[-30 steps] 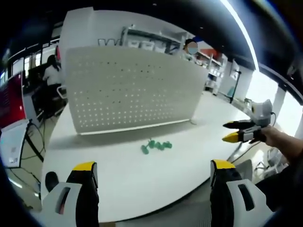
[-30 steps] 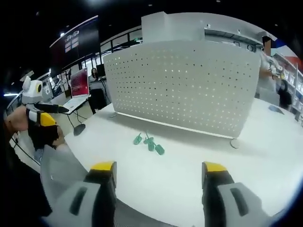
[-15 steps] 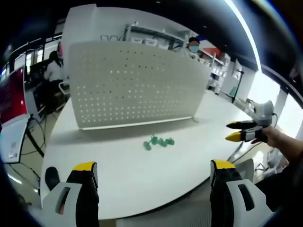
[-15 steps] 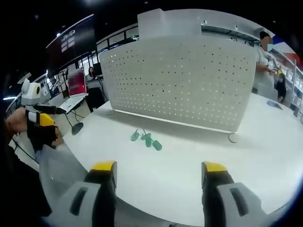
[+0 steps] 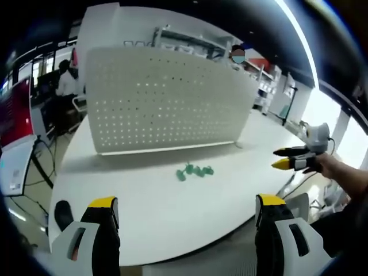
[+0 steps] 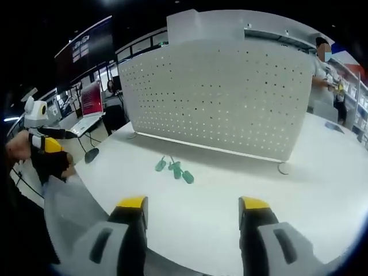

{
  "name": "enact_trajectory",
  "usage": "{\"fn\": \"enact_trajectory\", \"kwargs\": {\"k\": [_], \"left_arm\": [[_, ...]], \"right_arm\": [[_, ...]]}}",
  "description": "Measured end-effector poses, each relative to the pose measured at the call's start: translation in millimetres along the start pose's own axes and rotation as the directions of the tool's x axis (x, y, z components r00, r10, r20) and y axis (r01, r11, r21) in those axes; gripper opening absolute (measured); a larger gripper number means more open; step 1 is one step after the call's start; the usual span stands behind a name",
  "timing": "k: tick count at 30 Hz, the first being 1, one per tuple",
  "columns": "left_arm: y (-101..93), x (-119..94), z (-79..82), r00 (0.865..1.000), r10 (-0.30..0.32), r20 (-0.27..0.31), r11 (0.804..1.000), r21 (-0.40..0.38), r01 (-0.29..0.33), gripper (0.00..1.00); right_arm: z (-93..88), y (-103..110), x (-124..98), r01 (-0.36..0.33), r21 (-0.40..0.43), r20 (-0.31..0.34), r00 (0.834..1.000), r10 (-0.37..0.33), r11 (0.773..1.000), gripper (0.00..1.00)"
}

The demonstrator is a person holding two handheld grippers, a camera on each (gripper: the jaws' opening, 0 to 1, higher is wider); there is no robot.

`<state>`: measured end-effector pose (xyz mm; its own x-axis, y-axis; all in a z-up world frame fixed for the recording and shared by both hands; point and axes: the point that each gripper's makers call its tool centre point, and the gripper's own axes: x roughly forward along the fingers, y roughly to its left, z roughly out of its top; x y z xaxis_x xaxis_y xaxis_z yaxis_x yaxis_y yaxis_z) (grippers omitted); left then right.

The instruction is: Insert the hook assembly into the mounting plate slot until the hook locks in place.

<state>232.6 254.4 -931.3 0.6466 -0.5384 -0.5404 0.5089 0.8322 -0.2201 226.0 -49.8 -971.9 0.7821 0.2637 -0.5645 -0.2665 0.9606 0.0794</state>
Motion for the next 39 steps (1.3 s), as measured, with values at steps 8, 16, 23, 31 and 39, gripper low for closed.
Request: {"fn": "enact_trajectory", "kwargs": {"k": [8, 16, 23, 31, 39], "left_arm": [[2.6, 2, -1.6, 1.0, -0.001, -0.01, 1.0, -0.006, 0.001, 1.0], [5.6, 4, -0.9, 1.0, 0.001, -0.022, 1.0, -0.009, -0.001, 1.0], [9.8, 8, 1.8, 0.999, -0.002, -0.036, 1.0, -0.011, 0.001, 1.0], [14.9, 7, 4.3, 0.999, 0.0, -0.04, 1.0, -0.005, 0.0, 1.0], [21.2, 8, -10.0, 0.997, 0.004, -0.079, 1.0, -0.022, -0.006, 0.99]], "right_arm": [[3.4, 4, 32, -0.039, 0.091, 0.019, 0.999, 0.037, 0.995, 0.51], [0.5, 18, 69, -0.098, 0.028, -0.032, 0.995, 0.099, 0.995, 0.43], [2.0, 23, 99, -0.14, 0.08, -0.013, 0.99, 0.142, 0.987, 0.37], [-4.7, 25, 133, -0.136, 0.01, -0.046, 0.99, 0.136, 0.991, 0.32], [-28.8, 34, 165, -0.167, -0.077, -0.141, 0.978, 0.155, 0.983, 0.26]]}}
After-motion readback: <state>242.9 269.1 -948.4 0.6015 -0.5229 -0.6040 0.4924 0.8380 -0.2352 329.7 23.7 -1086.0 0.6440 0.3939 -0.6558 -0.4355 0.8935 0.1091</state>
